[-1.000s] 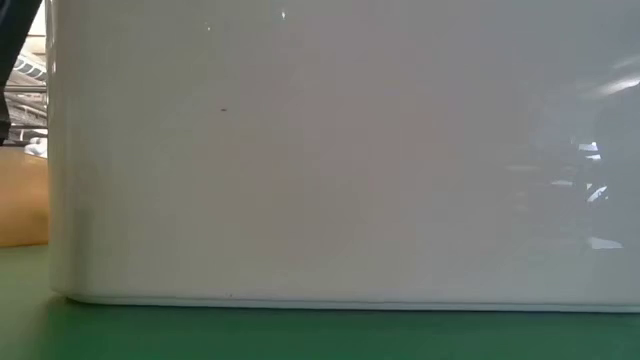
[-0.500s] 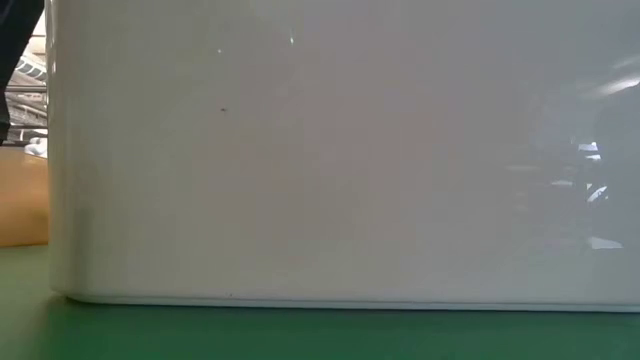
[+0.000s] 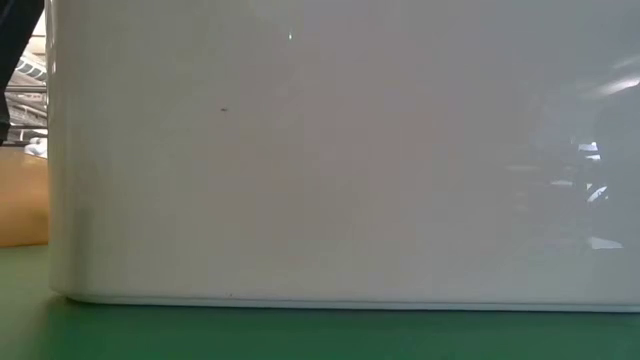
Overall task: Sort produce into baskets
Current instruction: Put the eggplant into the left white bin
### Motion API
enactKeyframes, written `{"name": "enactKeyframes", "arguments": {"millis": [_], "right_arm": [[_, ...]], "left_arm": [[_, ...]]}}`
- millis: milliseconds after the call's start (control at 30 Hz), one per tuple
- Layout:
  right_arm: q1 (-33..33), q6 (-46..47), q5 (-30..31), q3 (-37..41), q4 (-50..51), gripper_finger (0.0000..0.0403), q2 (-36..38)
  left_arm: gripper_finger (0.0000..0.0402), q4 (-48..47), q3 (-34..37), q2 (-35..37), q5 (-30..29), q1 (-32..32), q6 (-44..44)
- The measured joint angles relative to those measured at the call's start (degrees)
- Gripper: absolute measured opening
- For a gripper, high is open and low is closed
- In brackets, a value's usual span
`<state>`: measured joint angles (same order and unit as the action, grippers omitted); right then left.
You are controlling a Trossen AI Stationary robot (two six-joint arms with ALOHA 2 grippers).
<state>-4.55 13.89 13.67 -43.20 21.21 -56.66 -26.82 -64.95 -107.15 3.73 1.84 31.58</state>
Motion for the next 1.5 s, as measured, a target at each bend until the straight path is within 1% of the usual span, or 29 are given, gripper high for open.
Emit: {"name": "enactKeyframes", "arguments": {"millis": [133, 233, 367, 533, 767, 900, 1067, 1200, 1333, 1500], "right_arm": [[0.01, -0.02, 0.00, 0.00, 0.03, 0.0118, 0.00], [0.01, -0.02, -0.02, -0.02, 0.04, 0.0118, -0.02], [0.01, -0.02, -0.01, -0.02, 0.04, 0.0118, -0.02], [0.01, 0.00, 0.00, -0.02, 0.07, 0.0118, -0.02], [0.01, 0.50, -0.02, -0.02, 0.11, 0.0118, -0.02], [-0.03, 1.77, -0.04, -0.02, 0.15, 0.0118, -0.02], [-0.03, 0.51, -0.12, -0.02, 0.13, 0.0118, -0.04], [-0.03, -0.17, -0.15, -0.02, 0.13, 0.0118, -0.04], [-0.05, -0.13, -0.46, -0.02, 0.20, 0.0118, -0.04], [-0.05, 0.37, -0.52, -0.02, 1.49, 0.0118, -0.04]], "left_arm": [[0.0190, -1.64, -0.90, -0.02, 1.16, -0.07, -2.48], [0.0174, -4.70, -3.27, -0.02, 1.25, -0.14, -3.96], [0.0179, -10.48, -8.12, -0.03, 1.46, -0.52, -6.66], [0.0193, -13.39, -14.14, -0.02, 1.86, -3.61, -8.43], [0.0195, -13.19, -19.88, -0.02, 1.57, -11.22, -8.31], [0.0195, -12.99, -21.03, 0.00, -1.03, -16.06, -7.20], [0.0196, -10.62, -21.03, 0.00, -3.10, -21.10, -2.56], [0.0196, -3.57, -21.03, 0.00, -4.57, -24.05, -0.65], [0.0196, 1.13, -21.05, 0.00, -5.71, -25.26, 0.77], [0.0196, 3.20, -21.09, -1.57, -7.98, -25.61, -0.12]]}}
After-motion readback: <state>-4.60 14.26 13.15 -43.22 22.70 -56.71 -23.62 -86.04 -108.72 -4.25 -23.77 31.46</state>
